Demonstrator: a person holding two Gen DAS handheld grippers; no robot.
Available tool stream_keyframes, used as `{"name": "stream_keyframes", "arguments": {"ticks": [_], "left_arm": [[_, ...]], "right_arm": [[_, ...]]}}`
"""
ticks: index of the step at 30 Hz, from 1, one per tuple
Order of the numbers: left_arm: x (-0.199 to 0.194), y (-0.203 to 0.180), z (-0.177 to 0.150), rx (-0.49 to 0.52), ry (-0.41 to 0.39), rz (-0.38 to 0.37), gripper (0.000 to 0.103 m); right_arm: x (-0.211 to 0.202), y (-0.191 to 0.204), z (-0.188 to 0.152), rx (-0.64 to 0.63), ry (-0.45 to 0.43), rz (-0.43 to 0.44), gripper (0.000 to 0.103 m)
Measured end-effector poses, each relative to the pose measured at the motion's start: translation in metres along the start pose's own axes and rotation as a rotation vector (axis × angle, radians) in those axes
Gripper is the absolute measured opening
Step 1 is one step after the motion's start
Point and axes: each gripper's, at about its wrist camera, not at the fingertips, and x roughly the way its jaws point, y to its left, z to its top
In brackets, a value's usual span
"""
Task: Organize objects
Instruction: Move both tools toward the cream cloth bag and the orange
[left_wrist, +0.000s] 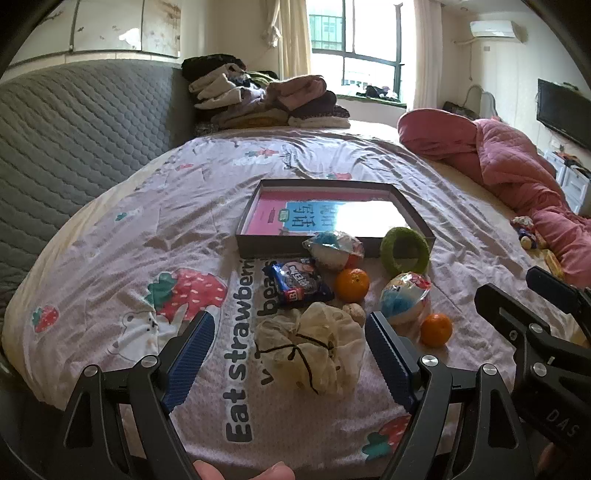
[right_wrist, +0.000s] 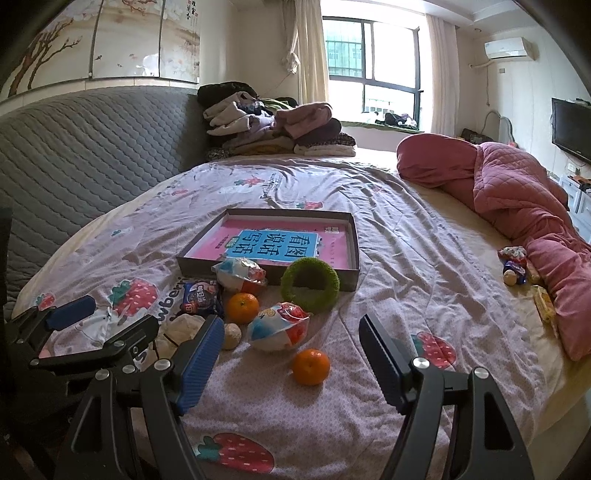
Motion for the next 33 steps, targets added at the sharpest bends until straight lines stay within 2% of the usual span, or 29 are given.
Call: {"name": "stream_keyframes", "arguments": {"ticks": [33], "left_arm": [[0.025, -0.002, -0.012, 0.008, 0.077, -0.01, 0.084]], "right_arm": [[0.024, -0.004, -0.016, 0.002, 0.068, 0.012, 0.075]]}}
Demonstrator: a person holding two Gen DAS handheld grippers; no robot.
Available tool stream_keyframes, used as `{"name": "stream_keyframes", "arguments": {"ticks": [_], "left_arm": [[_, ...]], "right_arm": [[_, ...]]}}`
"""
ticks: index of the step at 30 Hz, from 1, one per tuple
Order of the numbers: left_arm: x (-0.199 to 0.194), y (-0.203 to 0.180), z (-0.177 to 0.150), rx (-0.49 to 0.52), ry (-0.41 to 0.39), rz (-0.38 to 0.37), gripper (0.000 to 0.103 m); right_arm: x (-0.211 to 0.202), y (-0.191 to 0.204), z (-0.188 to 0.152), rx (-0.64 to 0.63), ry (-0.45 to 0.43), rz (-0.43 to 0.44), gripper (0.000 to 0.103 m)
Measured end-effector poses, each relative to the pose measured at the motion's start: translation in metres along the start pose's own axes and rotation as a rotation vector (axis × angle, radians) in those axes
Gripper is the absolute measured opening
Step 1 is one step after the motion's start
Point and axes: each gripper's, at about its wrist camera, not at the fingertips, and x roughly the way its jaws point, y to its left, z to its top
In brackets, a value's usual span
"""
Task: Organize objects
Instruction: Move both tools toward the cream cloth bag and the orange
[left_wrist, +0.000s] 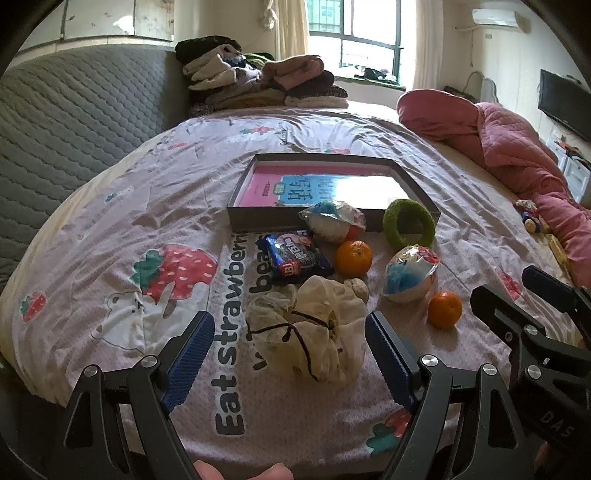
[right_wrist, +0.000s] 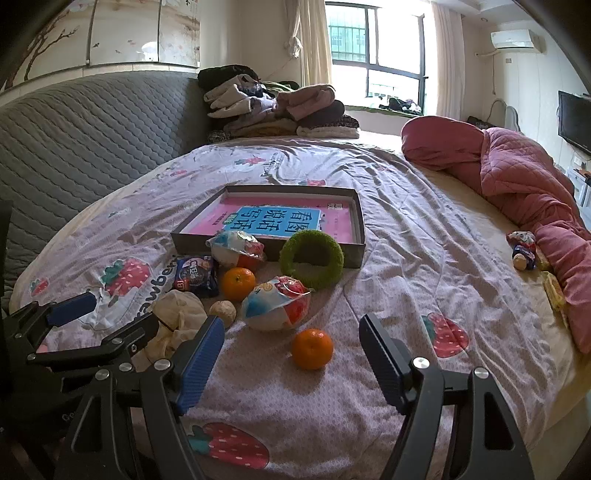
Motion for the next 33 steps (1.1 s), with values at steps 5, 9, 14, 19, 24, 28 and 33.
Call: {"name": "stream_keyframes", "arguments": {"ticks": [5, 9, 14, 19, 24, 28, 33], "left_arm": [[0.003, -0.001, -0.001, 0.002, 0.008, -0.001, 0.084], [0.006, -0.001, -0.004, 0.007, 0.02, 0.0, 0.084], [0.009, 0.0, -0.01, 0.01, 0.041, -0.021, 0.084], [0.011, 0.001, -0.015, 0.009, 0.049, -0.044, 0.084], [0.012, 0.0, -0.019, 0.014, 0.059, -0.074, 0.084], [0.013, -0.002, -0.023, 0.022, 0.066, -0.099, 0.084], [0.015, -0.004, -0.024, 0.033, 0.063, -0.107, 0.084]], "right_arm": [[0.002, -0.002, -0.003, -0.001, 0.009, -0.001, 0.075], [0.005, -0.003, -0.006, -0.005, 0.019, -0.003, 0.075], [0.008, -0.008, -0.012, 0.002, 0.033, -0.001, 0.075], [0.012, -0.014, -0.018, 0.015, 0.054, 0.006, 0.075], [0.016, -0.02, -0.023, 0.036, 0.073, 0.022, 0.075], [0.02, -0.022, -0.027, 0.04, 0.085, 0.03, 0.075], [0.028, -0.024, -0.032, 0.044, 0.105, 0.036, 0.075]]}}
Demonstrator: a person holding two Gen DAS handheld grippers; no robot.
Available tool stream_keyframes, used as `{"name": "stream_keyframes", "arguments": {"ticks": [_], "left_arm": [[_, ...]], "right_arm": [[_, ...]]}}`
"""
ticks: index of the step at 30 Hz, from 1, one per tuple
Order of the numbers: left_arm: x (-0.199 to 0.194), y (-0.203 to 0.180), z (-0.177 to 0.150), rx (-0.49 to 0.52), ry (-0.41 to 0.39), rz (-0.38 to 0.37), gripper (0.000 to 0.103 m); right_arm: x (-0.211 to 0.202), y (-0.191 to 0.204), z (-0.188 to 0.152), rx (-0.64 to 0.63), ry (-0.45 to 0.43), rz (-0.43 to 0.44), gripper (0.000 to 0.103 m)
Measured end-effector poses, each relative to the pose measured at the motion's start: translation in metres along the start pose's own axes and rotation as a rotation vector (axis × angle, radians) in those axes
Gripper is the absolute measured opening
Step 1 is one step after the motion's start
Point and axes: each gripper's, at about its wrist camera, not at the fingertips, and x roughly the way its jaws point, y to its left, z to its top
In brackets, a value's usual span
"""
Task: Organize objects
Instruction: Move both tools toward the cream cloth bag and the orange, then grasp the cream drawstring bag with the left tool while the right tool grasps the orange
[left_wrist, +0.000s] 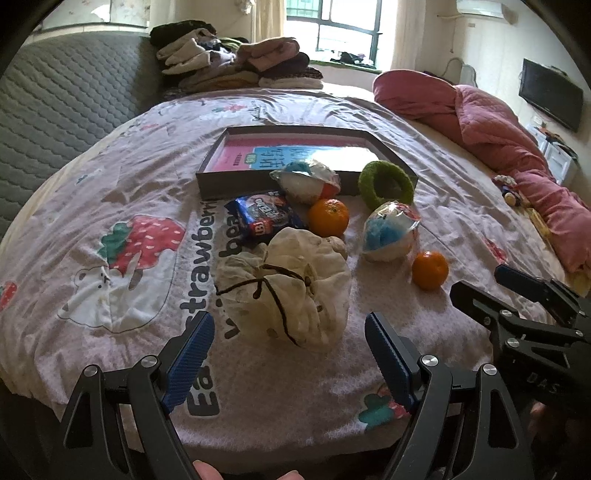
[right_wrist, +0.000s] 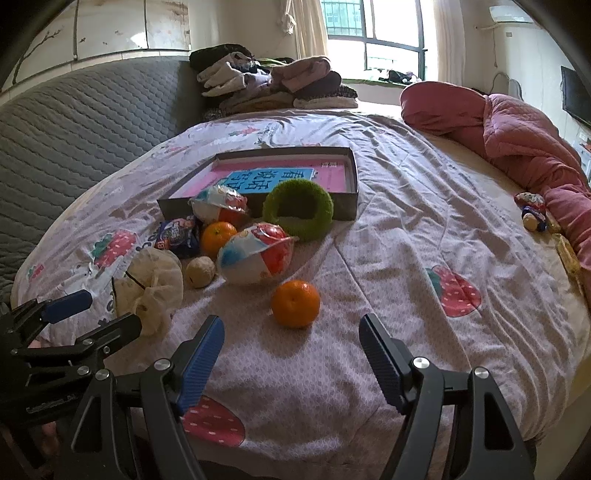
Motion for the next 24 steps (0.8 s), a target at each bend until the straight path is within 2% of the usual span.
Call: {"name": "stream_keyframes", "arguments": {"ticks": [17, 24], "left_arm": [[0.044, 0.01, 0.008, -0.023, 0.007, -0.002, 0.084], [0.062, 0.022, 0.012, -0.048, 0.021, -0.049, 0.084]], "right_arm": [[0.047, -0.009, 0.005, 0.004, 0.047, 0.01, 0.074], [0.06, -0.007, 0.006, -0.007, 0.048, 0.018, 0.063]]}}
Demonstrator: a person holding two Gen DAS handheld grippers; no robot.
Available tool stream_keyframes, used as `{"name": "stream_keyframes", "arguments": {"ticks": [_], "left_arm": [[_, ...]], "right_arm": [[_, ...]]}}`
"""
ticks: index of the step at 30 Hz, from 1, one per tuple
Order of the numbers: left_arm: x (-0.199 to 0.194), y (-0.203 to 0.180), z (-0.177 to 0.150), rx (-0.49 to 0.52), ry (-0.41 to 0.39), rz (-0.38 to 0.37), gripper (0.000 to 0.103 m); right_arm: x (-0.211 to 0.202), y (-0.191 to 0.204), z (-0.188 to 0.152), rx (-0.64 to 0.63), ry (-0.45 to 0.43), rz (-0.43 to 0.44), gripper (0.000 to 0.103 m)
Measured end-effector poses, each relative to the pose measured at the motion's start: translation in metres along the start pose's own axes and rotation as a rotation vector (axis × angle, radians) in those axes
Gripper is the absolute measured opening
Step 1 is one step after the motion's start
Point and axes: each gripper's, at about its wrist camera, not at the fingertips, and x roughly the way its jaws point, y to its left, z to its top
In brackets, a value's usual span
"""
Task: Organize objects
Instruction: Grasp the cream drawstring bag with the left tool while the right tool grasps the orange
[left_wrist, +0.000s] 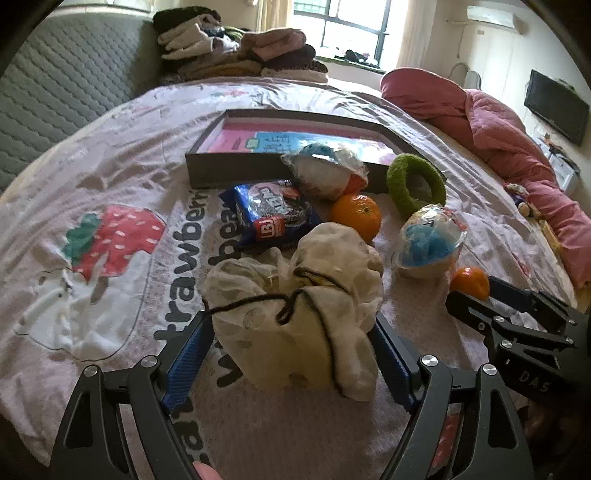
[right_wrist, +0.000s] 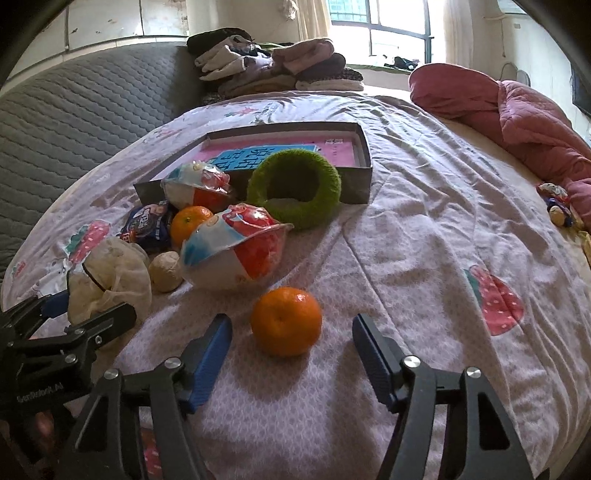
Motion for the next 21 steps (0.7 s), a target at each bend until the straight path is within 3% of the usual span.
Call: {"name": "stream_keyframes", "arguments": {"ticks": [5, 8, 10, 12, 21], "left_arm": [[0.007, 0.003, 0.001, -0.004, 0.0, -0.031, 0.062], [0.009, 0.0, 0.001, 0.009, -0.006, -0.053, 0.044], [0.008, -0.003, 0.002, 0.019, -0.018, -0.068, 0.024], [0.007, -0.005, 0.002, 0.027, -0.02, -0.081, 0.016], [-0.007, -0.007, 0.003, 0.048, -0.063, -0.085, 0.01]], "right_arm": [[0.007, 0.002, -0.001, -0.013, 0.002, -0.011, 0.052], [0.007, 0.002, -0.003, -0.018, -0.01, -0.021, 0.045], [0.007, 0.002, -0.003, -0.019, -0.011, -0.014, 0.039], [0.006, 0.002, -0.004, -0.02, -0.013, -0.013, 0.039], [-0.001, 0.001, -0.005, -0.019, -0.018, -0.022, 0.039]]}}
